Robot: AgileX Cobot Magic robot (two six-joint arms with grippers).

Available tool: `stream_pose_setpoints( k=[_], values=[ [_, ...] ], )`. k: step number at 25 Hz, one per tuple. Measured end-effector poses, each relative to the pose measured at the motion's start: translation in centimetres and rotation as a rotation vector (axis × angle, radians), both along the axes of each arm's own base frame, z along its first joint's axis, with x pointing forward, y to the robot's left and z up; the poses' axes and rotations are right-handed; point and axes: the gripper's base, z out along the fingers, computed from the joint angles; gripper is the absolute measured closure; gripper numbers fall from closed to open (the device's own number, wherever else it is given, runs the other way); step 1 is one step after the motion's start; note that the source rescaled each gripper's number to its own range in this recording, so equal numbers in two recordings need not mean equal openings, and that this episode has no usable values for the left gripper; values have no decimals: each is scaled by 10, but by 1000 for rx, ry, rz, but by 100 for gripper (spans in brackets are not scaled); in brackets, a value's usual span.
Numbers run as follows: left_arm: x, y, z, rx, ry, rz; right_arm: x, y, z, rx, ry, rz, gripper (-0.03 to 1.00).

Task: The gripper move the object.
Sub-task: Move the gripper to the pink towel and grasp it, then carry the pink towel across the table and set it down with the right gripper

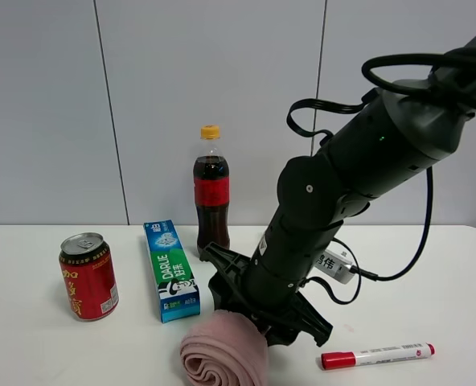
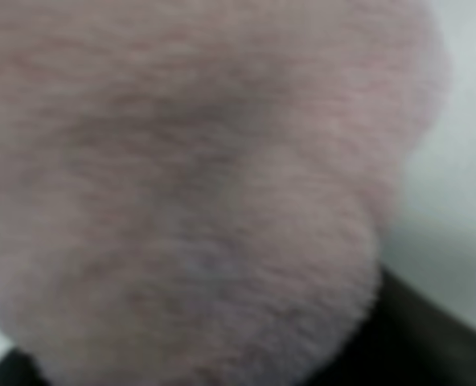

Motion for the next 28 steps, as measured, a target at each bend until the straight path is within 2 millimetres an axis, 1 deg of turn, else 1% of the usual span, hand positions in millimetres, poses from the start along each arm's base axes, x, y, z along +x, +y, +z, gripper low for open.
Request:
stream_pose_setpoints(
  k=[1, 2, 7, 10, 12, 14, 16, 20, 22, 24, 28],
  values=[
    [0, 0, 0, 0, 0, 0, 0, 0, 0, -2, -2, 3, 94],
    [0, 0, 0, 0, 0, 0, 0, 0, 0, -6, -6, 9, 97],
    [0, 0, 0, 0, 0, 0, 0, -1, 1, -25, -13, 38, 97],
    [0, 0, 0, 0, 0, 0, -5, -4, 12, -76, -30, 143, 97],
    [0, 0, 0, 0, 0, 0, -9, -5, 32, -100, -83, 249, 97],
    [0, 0, 0, 0, 0, 0, -16, -7, 58, -124, -147, 369, 97],
    [0, 0, 0, 0, 0, 0, -27, -13, 91, -132, -201, 448, 97],
    [0, 0, 0, 0, 0, 0, -47, -34, 149, -137, -303, 487, 97],
    [0, 0, 0, 0, 0, 0, -53, -46, 169, -157, -360, 466, 97],
    [0, 0, 0, -1, 0, 0, -54, -58, 179, -195, -368, 431, 97],
    [0, 0, 0, -1, 0, 0, -44, -91, 176, -331, -275, 350, 97]
  ],
)
